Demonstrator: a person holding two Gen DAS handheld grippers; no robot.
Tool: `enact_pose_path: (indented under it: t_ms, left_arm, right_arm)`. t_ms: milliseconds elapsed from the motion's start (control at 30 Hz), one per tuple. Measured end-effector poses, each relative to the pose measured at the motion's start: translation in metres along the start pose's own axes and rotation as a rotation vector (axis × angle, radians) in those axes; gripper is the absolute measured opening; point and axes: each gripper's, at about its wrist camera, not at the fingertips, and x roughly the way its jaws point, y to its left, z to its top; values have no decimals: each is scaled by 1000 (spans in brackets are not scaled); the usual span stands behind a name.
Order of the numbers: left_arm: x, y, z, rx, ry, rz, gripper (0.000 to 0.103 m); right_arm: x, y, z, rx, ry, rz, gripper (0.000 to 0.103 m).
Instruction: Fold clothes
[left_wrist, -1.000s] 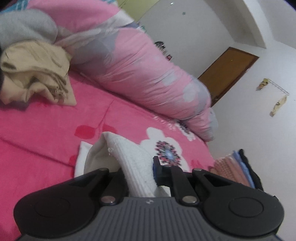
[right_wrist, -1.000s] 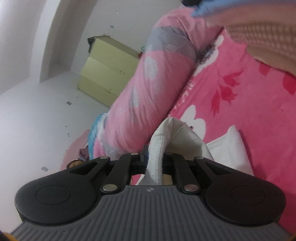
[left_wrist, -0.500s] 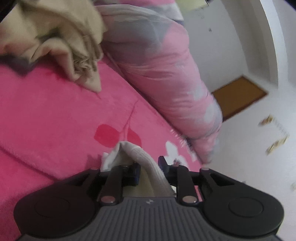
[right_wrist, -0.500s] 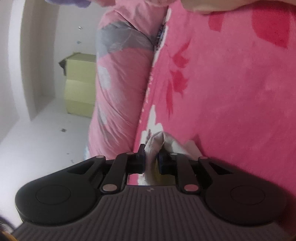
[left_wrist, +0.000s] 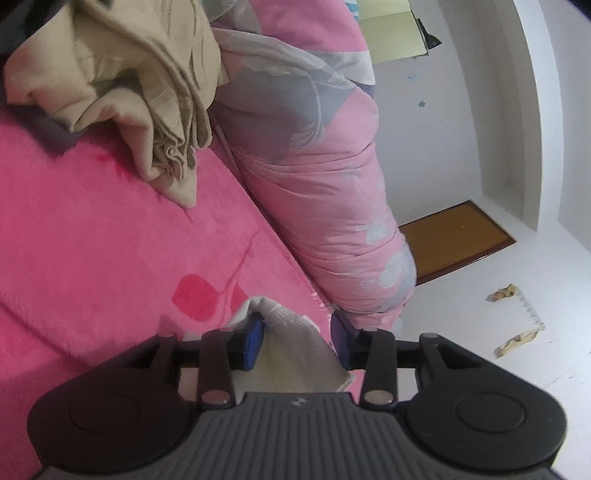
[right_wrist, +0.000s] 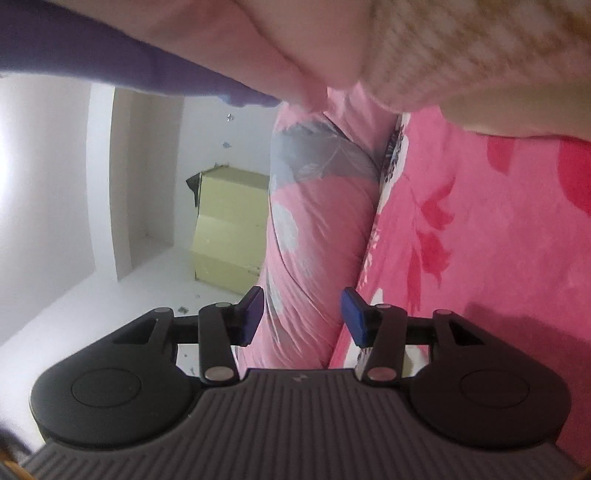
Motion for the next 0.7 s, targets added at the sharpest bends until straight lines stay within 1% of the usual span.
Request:
enact_pose_path:
  t_ms: [33, 100, 133, 200, 267, 333, 400, 433, 467, 567, 600, 633, 667, 700]
  left_arm:
    - [2, -3, 2, 1, 8, 13, 41]
    - [5, -8, 5, 5, 21, 46, 41]
    - [7, -10, 6, 4, 27, 61, 42]
    - [8, -11, 7, -1, 35, 83, 42]
    - [9, -11, 7, -7, 39, 98, 42]
    - [9, -8, 6, -17, 34, 98, 42]
    - [8, -4, 4, -33, 26, 92, 42]
    - [7, -1, 3, -41, 22, 88, 42]
    - [7, 1, 3, -45, 21, 87, 42]
    - [6, 7, 3, -48, 27, 88, 42]
    - [6, 10, 3, -52, 31, 85, 42]
    - [5, 12, 4, -58, 30, 83, 43]
    - [3, 14, 5, -64, 24, 82, 44]
    - [2, 17, 6, -70, 19, 81, 48]
  right_arm:
    - [0, 4, 1, -9, -3, -15, 46]
    - [1, 19, -4, -83, 20, -84, 45]
    - [1, 29, -8, -118, 39, -101, 44]
    - [6, 58, -26, -258, 122, -98, 41]
    - [23, 99, -59, -511, 288, -117, 38]
    - [42, 130, -103, -766, 444, -134, 34]
    - [62, 145, -148, -966, 600, -135, 25]
    - [74, 146, -167, -1020, 672, -135, 23]
    - [87, 144, -184, -1048, 745, -142, 20]
    - [125, 124, -213, -1119, 892, -258, 19]
    - [136, 118, -213, -1121, 906, -301, 18]
    - [150, 113, -205, -1096, 890, -337, 16]
    - [164, 110, -192, -1049, 850, -363, 14]
    - [174, 110, -177, -1003, 794, -371, 14]
